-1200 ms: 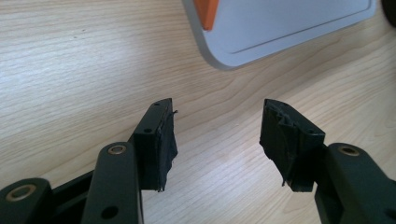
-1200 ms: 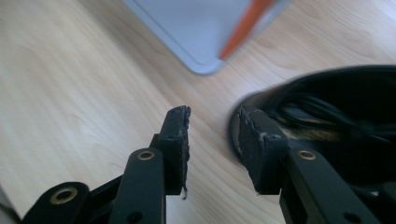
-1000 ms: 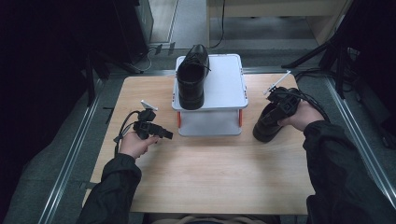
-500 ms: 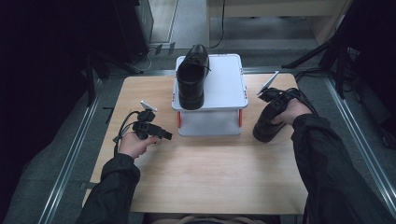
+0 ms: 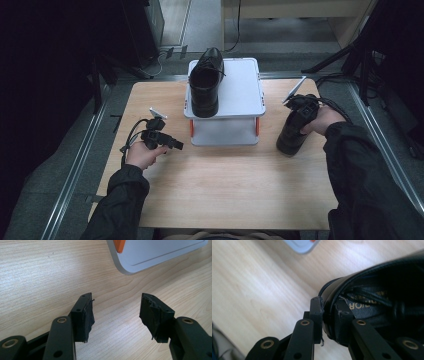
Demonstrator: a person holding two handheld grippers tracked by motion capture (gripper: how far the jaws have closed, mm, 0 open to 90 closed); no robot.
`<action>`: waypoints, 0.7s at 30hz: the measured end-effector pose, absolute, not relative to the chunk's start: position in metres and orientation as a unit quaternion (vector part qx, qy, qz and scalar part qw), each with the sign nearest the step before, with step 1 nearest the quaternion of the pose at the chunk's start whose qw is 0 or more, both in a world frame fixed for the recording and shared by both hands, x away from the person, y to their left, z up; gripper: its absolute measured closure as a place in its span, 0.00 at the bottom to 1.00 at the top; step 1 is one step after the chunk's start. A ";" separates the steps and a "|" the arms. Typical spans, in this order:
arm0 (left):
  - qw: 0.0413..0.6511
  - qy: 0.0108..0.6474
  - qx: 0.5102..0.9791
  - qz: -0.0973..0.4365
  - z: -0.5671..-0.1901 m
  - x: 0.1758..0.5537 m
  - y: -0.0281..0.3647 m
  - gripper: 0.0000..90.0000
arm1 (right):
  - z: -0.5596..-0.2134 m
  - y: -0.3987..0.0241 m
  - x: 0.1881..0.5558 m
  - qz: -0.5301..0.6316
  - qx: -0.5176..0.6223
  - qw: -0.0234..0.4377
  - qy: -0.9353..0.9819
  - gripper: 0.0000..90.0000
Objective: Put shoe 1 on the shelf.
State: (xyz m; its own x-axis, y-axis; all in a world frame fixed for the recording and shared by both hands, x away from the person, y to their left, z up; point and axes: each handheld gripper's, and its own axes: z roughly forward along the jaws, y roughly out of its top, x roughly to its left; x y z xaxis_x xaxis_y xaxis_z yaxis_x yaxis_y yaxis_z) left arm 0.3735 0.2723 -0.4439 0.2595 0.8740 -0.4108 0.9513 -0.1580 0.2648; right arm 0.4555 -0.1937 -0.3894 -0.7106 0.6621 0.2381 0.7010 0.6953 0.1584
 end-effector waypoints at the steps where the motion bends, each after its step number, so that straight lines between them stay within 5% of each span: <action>1: 0.238 0.602 0.758 -0.081 -0.444 0.373 0.272 0.49 | -0.388 -0.199 0.454 -0.122 -0.370 0.084 -0.917 0.89; 21: 0.235 0.603 0.758 -0.081 -0.447 0.374 0.269 0.49 | -0.395 -0.260 0.431 -0.119 -0.378 0.086 -0.914 0.90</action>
